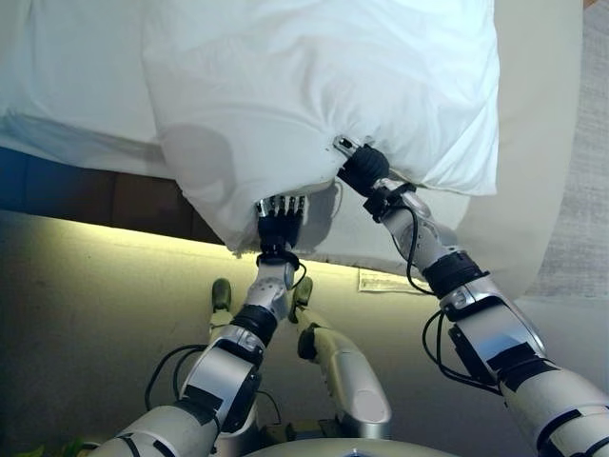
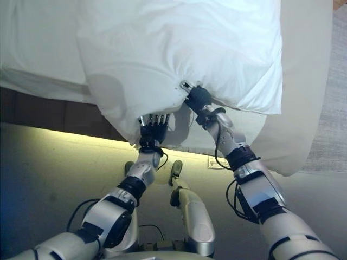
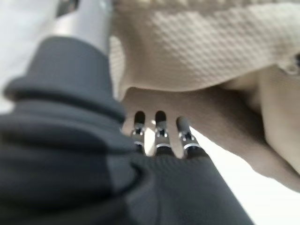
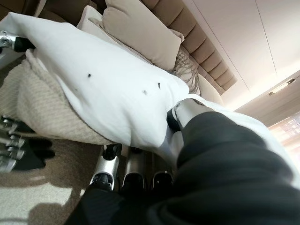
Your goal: Make the bed neatly
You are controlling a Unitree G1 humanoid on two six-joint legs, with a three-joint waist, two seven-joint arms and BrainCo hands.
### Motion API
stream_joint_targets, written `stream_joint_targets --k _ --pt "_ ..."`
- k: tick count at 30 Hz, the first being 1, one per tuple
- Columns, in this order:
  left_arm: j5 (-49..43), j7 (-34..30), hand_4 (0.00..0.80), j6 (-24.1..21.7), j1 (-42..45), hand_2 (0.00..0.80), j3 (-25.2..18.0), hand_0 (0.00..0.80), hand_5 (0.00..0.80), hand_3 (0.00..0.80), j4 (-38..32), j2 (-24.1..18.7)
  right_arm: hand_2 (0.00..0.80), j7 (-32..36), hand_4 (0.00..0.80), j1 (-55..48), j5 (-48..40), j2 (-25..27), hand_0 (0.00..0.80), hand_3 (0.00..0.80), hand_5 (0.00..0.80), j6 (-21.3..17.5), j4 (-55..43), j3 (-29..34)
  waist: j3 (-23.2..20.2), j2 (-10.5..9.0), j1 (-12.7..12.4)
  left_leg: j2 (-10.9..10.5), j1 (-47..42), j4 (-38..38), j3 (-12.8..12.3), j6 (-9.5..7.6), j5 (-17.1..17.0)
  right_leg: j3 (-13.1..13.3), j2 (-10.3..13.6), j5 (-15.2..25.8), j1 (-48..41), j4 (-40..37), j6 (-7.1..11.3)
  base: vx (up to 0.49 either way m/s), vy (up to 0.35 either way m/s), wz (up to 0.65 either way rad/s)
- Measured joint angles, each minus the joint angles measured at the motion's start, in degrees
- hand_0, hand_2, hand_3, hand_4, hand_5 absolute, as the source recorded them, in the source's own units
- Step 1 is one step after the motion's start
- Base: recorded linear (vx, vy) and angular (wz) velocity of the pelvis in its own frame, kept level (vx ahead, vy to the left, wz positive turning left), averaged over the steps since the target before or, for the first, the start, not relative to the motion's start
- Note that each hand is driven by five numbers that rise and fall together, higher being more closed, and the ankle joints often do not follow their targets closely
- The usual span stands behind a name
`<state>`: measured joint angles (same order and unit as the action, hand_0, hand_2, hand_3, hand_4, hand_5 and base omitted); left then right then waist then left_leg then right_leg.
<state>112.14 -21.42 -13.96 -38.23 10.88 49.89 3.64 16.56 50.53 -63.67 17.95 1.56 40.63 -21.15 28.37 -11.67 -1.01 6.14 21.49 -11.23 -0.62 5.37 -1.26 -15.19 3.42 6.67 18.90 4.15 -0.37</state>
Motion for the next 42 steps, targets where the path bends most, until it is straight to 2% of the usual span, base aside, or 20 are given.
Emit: stream_joint_targets --k 4,10,13,18,27,36,37,39,42 --pt "-0.01 -1.62 0.0 -0.46 1.13 0.0 -1.33 0.0 0.0 0.0 -0.14 0.16 0.8 0.06 0.8 -0.33 0.0 -0.02 0.8 0.8 0.8 0.16 0.9 0.0 0.01 0.02 -0.32 -0.12 -1.57 1.14 0.87 0.18 -0.59 -1.02 0.0 -0.03 -1.82 -0.57 0.0 -0.002 -0.034 0.12" --pt "0.0 -6.28 0.0 0.44 3.38 0.0 -1.07 0.0 0.0 0.0 -0.41 2.06 0.8 0.73 0.8 -0.76 -0.02 -0.12 0.8 0.8 0.8 0.62 3.94 0.08 0.01 0.02 -2.99 -0.08 -4.09 2.57 1.45 0.44 -1.1 -1.82 -0.13 -0.28 -4.3 -1.22 -0.3 0.012 -0.055 0.07" --pt "0.0 -8.69 0.0 1.29 4.56 0.0 -0.81 0.0 0.0 0.0 -0.42 2.43 0.8 1.56 0.8 -0.85 -0.02 -0.16 0.8 0.8 0.8 1.12 5.26 0.21 0.01 0.02 -3.15 -0.23 -5.23 2.92 2.31 0.46 -1.15 -2.65 -0.11 -0.33 -6.05 -1.92 -0.3 0.043 -0.01 0.14" --pt "0.0 -11.23 0.0 0.66 5.54 0.0 -0.87 0.0 0.0 0.0 -1.75 2.53 0.8 2.79 0.8 -0.86 0.28 -0.8 0.8 0.8 0.8 1.85 5.74 0.54 0.01 0.03 -3.31 -0.34 -6.99 3.76 2.34 0.43 -1.18 -2.75 -0.09 -0.4 -7.71 -2.41 -0.33 0.006 0.001 0.01" --pt "0.0 -11.64 0.0 -0.18 6.27 0.0 -0.91 0.0 0.0 0.0 -3.73 2.19 0.8 4.89 0.8 -1.35 2.22 -1.54 0.8 0.8 0.8 3.87 8.21 1.33 0.02 0.05 -5.09 -0.5 -9.29 5.56 2.66 0.53 -1.47 -3.34 -0.09 -0.62 -9.99 -3.56 -0.51 0.006 0.005 0.03" --pt "-0.06 -10.3 0.0 -1.47 6.55 0.0 -1.49 0.0 0.0 0.0 -3.75 -0.92 0.8 6.7 0.8 -1.36 5.89 -3.38 0.8 0.8 0.8 5.07 9.23 2.64 0.07 0.4 -6.09 -0.67 -9.83 5.93 3.19 0.58 -1.9 -4.31 0.04 -1.07 -10.87 -3.62 -0.53 -0.005 0.02 0.05" --pt "-0.07 -9.89 0.041 -1.51 6.53 0.041 -1.7 0.041 0.041 0.041 -3.75 -1.21 0.8 6.74 0.8 -1.37 6.24 -3.53 0.8 0.8 0.8 5.09 9.27 2.64 0.05 0.49 -6.07 -0.67 -9.83 5.96 3.23 0.59 -1.91 -4.34 0.07 -1.07 -10.87 -3.62 -0.53 0.0 0.0 0.0" --pt "-0.08 -9.45 0.8 -1.52 6.44 0.8 -2.89 0.8 0.8 0.8 -3.76 -1.45 0.8 6.76 0.8 -1.37 6.26 -3.6 0.8 0.8 0.8 5.11 9.28 2.64 0.07 0.67 -6.07 -0.68 -9.82 5.98 3.23 0.58 -1.92 -4.35 0.07 -1.07 -10.87 -3.62 -0.53 0.0 0.0 0.0" --pt "-0.08 -7.65 0.8 -1.63 6.31 0.8 -3.74 0.8 0.8 0.8 -3.82 -2.05 0.8 6.76 0.8 -1.42 6.9 -3.59 0.8 0.8 0.8 5.11 9.41 2.64 0.06 0.97 -6.05 -0.66 -9.82 6.14 3.27 0.58 -1.92 -4.34 0.05 -1.09 -10.83 -3.62 -0.54 0.0 0.0 0.0"
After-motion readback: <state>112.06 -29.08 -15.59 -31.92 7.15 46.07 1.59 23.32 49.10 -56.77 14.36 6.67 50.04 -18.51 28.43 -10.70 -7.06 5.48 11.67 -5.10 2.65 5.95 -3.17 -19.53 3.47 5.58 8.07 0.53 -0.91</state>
